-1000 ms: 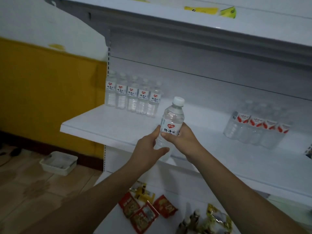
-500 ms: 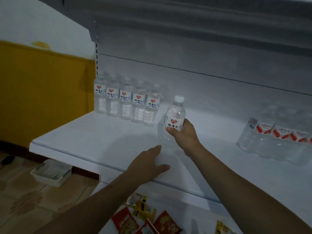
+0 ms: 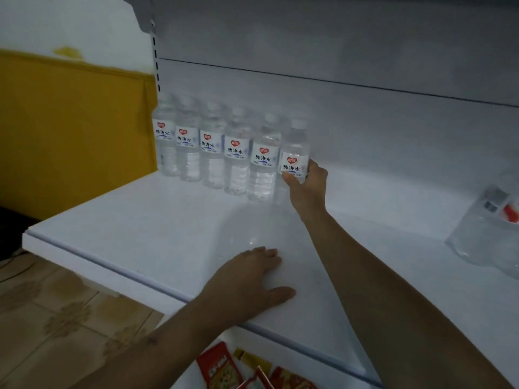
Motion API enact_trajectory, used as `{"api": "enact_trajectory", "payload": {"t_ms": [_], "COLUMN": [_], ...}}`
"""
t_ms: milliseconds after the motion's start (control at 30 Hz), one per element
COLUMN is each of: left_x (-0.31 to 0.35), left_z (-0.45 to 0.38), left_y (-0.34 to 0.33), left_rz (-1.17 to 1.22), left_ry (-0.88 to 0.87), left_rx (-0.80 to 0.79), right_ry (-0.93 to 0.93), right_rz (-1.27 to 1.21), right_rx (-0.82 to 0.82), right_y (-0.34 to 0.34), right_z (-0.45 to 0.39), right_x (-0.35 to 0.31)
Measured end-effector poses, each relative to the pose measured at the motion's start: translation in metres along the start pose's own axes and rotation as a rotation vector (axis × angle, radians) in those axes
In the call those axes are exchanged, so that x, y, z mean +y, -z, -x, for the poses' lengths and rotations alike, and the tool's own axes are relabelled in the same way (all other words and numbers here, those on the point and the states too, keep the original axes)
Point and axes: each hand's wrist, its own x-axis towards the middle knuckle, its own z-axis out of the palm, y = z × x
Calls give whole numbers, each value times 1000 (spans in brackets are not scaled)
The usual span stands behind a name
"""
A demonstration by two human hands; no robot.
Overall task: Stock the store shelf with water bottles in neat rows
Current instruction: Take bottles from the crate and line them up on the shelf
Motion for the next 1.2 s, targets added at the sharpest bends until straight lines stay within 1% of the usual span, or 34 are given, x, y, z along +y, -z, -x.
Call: {"api": "enact_trajectory", "payload": {"t_ms": [167, 333, 500, 567, 667, 767, 867, 933, 1000, 1067, 1133, 1200], "left_x": [3, 6, 4, 2, -1, -1, 8, 25, 61, 108, 158, 201], "left_z": [2, 2, 2, 1, 2, 5, 10, 18, 35, 59, 83, 100], "left_y": [4, 5, 4, 4, 1, 2, 7, 7, -1, -14, -32, -51], "left_rz": [26, 39, 50, 49, 63, 86, 107, 178, 287, 402, 489, 563], "left_ry": [-39, -40, -29, -19, 33, 65, 82, 68, -30, -181, -331, -445], "left_rx": [19, 23, 2, 7, 1, 8, 1, 68, 181, 242, 237, 194], "right_ry": [10, 29, -17, -46, -105, -87, -79, -83, -93, -117, -130, -163], "right_rz": [1, 26, 94, 157, 217, 231, 292, 258, 238, 236, 269, 297], "right_rx": [43, 87, 25, -14, -35, -62, -85, -67, -20, 51, 147, 236], "right_y": [-11, -24, -17, -12, 7, 46, 106, 152, 201, 251, 303, 350], "right_z": [-10, -12, -18, -17, -7, 27, 81, 118, 154, 194, 236, 278], "right_x": [4, 6, 2, -7, -23, -37, -41, -45, -49, -53, -56, -59]}}
